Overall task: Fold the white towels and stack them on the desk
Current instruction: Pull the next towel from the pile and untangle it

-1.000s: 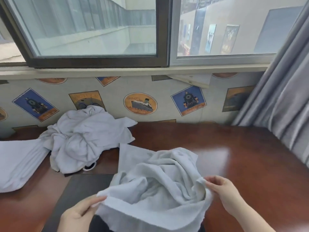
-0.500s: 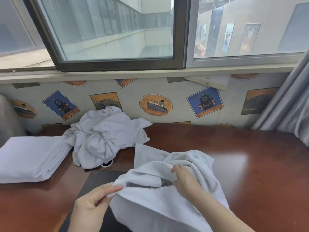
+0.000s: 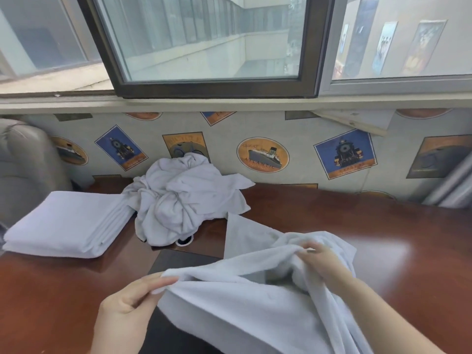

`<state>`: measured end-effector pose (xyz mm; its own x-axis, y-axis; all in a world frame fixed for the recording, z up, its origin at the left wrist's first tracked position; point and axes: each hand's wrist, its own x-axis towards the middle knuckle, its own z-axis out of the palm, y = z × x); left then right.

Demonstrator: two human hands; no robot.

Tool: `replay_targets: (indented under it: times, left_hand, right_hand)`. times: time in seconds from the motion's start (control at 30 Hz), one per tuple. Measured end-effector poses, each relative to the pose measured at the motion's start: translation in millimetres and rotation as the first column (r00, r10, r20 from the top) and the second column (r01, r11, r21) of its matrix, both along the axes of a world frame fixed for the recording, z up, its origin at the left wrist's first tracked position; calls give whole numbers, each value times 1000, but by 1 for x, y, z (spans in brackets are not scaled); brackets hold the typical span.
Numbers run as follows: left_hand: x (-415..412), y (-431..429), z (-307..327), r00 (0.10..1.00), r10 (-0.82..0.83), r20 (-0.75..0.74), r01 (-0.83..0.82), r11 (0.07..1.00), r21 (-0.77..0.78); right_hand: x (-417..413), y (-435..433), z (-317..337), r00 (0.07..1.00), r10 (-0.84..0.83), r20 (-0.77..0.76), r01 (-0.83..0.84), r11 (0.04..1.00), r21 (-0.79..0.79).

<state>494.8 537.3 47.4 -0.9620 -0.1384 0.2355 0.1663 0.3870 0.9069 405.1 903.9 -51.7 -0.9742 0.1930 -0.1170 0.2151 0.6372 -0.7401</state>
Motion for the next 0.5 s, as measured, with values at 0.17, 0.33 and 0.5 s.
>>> replay_targets:
  times: [0.17,0.33,0.5]
  left_hand:
    - [-6,-8,-10,986,88,138,-84,996,-35]
    - [-7,11,2,991,15,132,-6,998,-69]
    - [-10,14,16,994,15,110,-8,998,-66]
  right_hand:
    - [33,51,-13,950,-300,87,258,912,319]
    - [73,-25,-39,948,129,-291,-17,933,359]
    - [63,-34,-55,976,95,-197,9,883,470]
